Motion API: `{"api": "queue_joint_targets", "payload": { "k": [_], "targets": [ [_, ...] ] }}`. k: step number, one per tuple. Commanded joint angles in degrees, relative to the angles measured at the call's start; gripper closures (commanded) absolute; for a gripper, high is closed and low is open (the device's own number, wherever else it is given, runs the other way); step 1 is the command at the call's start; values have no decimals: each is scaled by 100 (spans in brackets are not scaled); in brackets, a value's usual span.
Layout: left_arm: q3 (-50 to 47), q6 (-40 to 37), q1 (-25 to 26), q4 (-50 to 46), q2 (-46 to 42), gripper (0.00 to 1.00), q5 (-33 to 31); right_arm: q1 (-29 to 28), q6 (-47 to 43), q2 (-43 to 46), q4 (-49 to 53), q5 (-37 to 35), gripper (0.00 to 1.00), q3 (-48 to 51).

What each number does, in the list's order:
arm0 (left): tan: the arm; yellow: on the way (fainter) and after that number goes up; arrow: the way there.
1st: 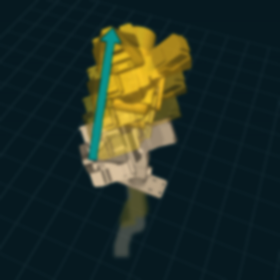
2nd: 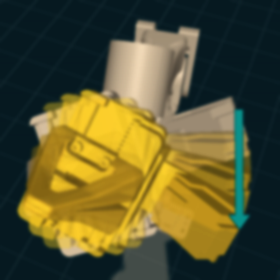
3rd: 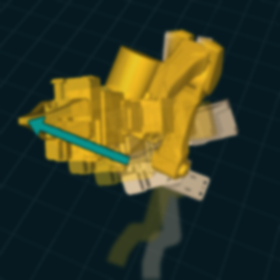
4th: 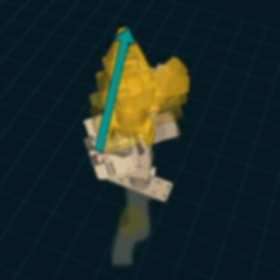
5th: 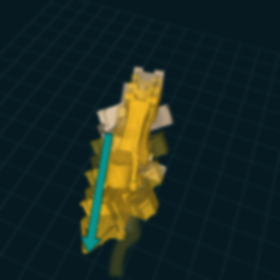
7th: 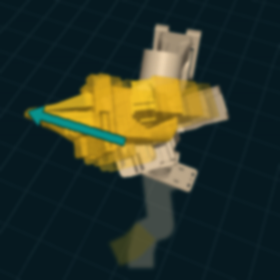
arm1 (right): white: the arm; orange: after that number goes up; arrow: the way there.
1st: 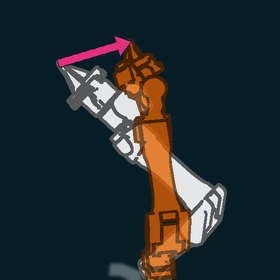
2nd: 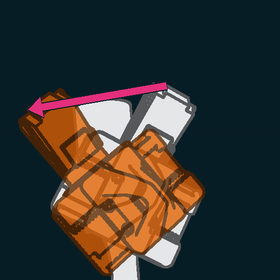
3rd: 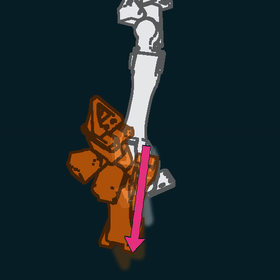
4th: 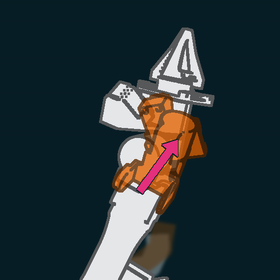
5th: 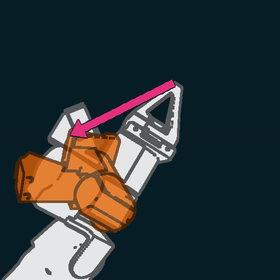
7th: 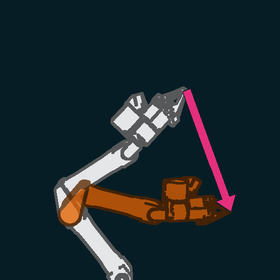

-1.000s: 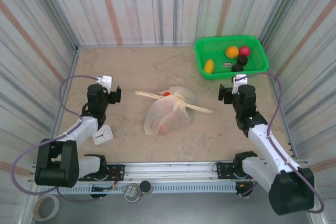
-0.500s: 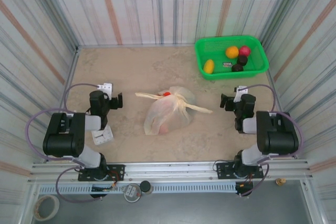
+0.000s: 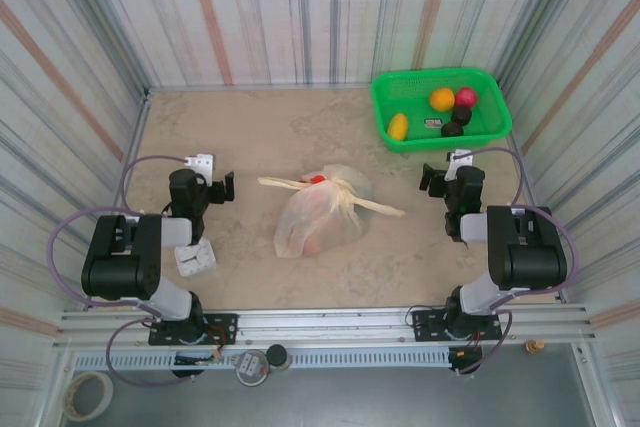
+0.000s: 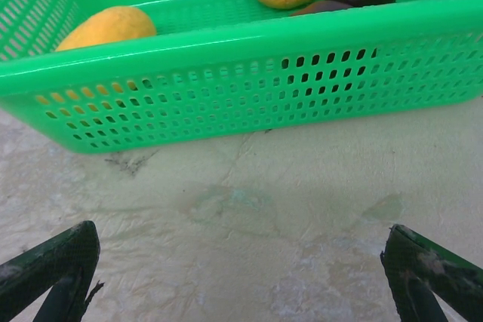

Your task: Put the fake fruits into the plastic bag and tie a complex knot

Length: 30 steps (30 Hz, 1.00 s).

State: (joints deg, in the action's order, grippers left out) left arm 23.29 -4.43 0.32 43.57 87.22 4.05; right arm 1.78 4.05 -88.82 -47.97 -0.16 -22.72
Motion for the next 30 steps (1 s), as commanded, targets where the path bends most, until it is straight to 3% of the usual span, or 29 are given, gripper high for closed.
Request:
{"api": "queue_joint_targets", "payload": {
  "k": [1, 30],
  "targets": [
    [79, 17, 13, 81, -56, 1, -36, 10, 37, 26, 53, -73, 1, 0],
    [38, 15, 7, 123, -77, 1, -15, 87, 58, -5, 154, 78, 1, -75]
  ]
}}
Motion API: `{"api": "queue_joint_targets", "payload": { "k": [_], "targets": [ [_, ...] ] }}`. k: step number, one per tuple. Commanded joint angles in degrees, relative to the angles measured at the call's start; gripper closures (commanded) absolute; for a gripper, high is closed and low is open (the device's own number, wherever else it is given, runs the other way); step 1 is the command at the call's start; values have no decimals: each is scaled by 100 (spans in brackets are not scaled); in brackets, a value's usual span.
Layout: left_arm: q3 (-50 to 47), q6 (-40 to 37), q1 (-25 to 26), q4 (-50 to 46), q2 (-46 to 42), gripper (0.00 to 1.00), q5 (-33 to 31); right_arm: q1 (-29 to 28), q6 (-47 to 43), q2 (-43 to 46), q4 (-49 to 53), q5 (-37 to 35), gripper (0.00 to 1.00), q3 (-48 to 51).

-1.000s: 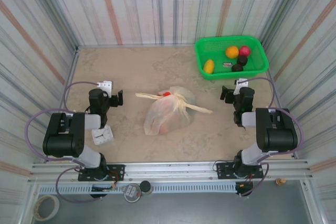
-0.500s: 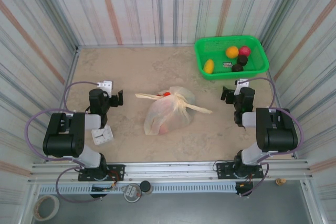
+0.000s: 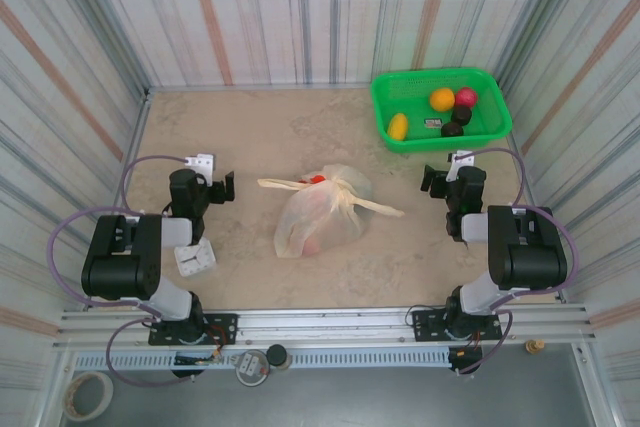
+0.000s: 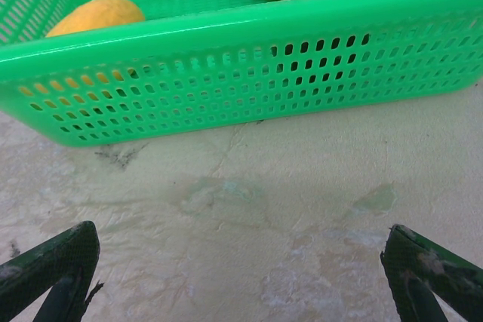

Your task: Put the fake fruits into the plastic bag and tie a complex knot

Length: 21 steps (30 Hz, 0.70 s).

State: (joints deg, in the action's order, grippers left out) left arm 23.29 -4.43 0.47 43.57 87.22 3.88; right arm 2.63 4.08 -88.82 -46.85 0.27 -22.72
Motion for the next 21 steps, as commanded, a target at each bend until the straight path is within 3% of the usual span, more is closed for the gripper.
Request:
{"api": "queue_joint_targets", "payload": {
  "k": [1, 21],
  "targets": [
    [43, 15, -3, 122, -81, 1, 7, 1, 52, -4, 44, 45, 1, -75],
    [44, -29, 75, 116, -80, 1, -145, 0, 51, -3, 42, 38, 1, -75]
  ]
}}
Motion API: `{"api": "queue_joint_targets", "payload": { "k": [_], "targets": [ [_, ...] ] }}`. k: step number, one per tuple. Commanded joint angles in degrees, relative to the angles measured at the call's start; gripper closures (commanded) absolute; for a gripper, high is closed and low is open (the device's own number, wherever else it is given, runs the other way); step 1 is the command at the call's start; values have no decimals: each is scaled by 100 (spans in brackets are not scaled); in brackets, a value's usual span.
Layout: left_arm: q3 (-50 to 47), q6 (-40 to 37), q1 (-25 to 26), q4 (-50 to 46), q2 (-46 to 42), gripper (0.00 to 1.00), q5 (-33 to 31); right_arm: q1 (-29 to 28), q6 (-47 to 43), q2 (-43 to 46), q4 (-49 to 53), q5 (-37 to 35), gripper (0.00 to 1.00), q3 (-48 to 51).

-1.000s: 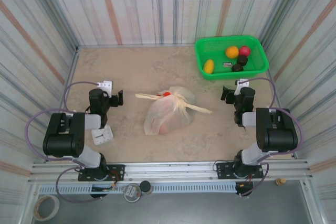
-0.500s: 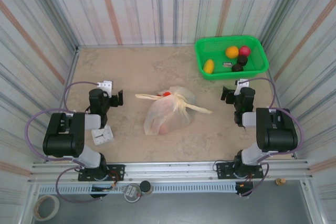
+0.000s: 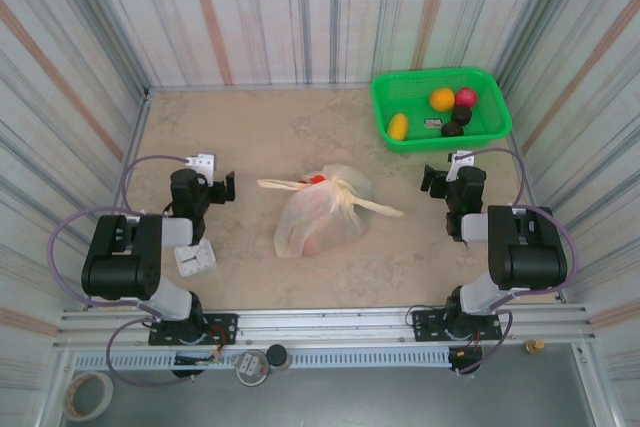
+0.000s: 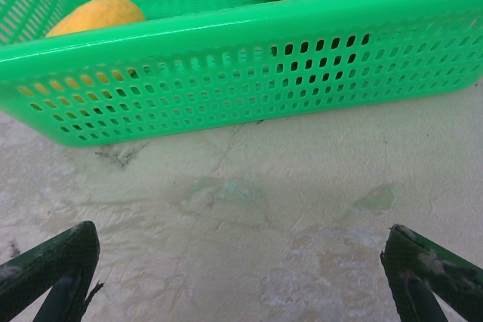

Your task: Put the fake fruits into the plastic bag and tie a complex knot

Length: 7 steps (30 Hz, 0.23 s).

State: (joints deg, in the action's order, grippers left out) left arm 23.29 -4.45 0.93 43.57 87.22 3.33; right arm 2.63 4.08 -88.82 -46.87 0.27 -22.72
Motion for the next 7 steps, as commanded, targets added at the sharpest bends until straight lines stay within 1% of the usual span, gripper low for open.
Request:
{"api": "queue_joint_targets", "payload": {
  "k": [1, 7],
  "targets": [
    [40, -26, 23, 116, -81, 1, -95, 5, 54, -4, 45, 34, 1, -75],
    [44, -18, -10, 112, -78, 1, -25, 3, 57, -2, 44, 35, 1, -74]
  ]
}}
